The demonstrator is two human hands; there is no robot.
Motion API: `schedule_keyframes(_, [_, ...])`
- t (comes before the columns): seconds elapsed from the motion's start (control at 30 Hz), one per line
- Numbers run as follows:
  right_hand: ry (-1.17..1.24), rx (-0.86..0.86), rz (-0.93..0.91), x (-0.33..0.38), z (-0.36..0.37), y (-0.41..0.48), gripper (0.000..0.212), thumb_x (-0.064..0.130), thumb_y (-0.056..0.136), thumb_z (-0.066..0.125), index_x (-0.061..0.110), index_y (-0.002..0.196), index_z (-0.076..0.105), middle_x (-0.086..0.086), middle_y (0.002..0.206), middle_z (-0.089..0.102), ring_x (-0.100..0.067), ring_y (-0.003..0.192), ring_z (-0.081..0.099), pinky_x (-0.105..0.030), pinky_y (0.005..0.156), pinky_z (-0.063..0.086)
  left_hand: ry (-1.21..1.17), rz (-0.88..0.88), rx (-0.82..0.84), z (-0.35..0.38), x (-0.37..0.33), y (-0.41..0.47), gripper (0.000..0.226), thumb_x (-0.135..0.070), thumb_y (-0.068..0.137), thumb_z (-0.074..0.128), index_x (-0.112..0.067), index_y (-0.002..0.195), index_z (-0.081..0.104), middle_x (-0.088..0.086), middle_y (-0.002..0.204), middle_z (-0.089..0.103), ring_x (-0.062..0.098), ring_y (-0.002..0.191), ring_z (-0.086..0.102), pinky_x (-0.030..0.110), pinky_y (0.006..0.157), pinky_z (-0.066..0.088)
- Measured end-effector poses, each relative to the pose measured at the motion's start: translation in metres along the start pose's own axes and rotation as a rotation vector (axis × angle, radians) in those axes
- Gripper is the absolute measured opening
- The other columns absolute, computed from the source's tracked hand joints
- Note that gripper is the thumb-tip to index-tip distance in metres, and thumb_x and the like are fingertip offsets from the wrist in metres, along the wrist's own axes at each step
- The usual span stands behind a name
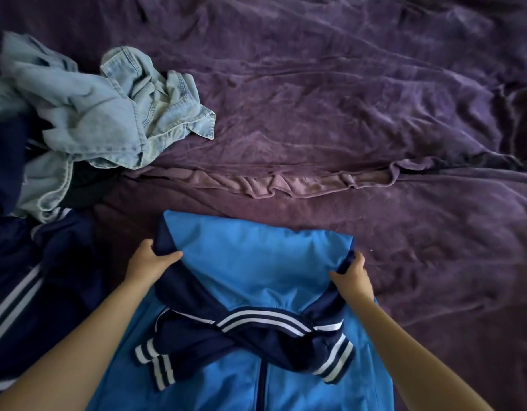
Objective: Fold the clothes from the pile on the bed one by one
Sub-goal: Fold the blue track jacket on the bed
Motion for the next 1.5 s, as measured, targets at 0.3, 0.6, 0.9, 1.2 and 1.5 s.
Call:
schedule_keyframes(0.3, [0.359,-0.123,-0.083,0.013,-0.041,0.040,0.039,-0.009,0.074,0.066,-0.003,0.112,0.061,-0.017,0.103,0.065,-0.029,0.096,0.061,-0.041,0.089,0.049,-0.352,0.167,-0.109,-0.008,-0.037,0.023,0.017,0.009,0.079,0.065,-0.002,0.090,0.060,0.009,0.089,0.054,0.018,0.085,0.047,0.031,0.073,0.038])
schedule_keyframes(0.6, [-0.232,-0.027,0.059,0.010,-0.011,0.035,0.072,0.014,0.083,0.058,0.013,0.144,0.020,-0.019,0.142,0.034,-0.035,0.131,0.032,-0.045,0.103,0.033,-0.097,0.112,-0.140,0.004,-0.009,0.039,0.061,-0.004,0.076,0.073,-0.003,0.131,0.045,0.022,0.127,0.051,0.036,0.117,0.050,0.042,0.097,0.042])
schedule_keyframes(0.9, [-0.958,-0.005,-0.456,0.062,-0.006,0.044,0.076,0.011,0.087,0.051,0.016,0.150,0.009,-0.002,0.145,0.036,-0.026,0.136,0.024,-0.048,0.111,0.017,1.190,0.587,0.105,0.024,-0.082,0.039,0.083,-0.035,0.082,0.063,-0.022,0.148,0.014,-0.001,0.141,0.042,0.022,0.133,0.031,0.046,0.109,0.020])
schedule_keyframes(1.2, [-0.806,-0.417,-0.515,0.090,-0.088,0.012,0.029,0.009,0.081,0.051,0.013,0.108,0.062,-0.008,0.118,0.056,-0.029,0.113,0.048,-0.039,0.091,0.029,0.832,0.904,-0.304,-0.042,-0.142,-0.005,0.017,-0.007,0.080,0.065,-0.006,0.096,0.070,0.018,0.096,0.060,0.036,0.096,0.058,0.042,0.078,0.036])
schedule_keyframes(1.5, [-0.895,-0.419,-0.576,0.065,-0.113,-0.059,0.032,0.014,0.082,0.056,0.016,0.114,0.061,-0.010,0.126,0.047,-0.029,0.120,0.037,-0.040,0.095,0.026,0.870,0.918,-0.356,-0.043,-0.110,-0.073,0.022,-0.004,0.072,0.073,-0.004,0.094,0.070,0.017,0.089,0.061,0.035,0.089,0.059,0.044,0.077,0.037])
Point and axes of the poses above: each hand's wrist, its own y-axis towards the middle knuckle, its own z-axis out of the palm, x = y × z, the point moved 5 cm from there along y, towards the middle knuckle
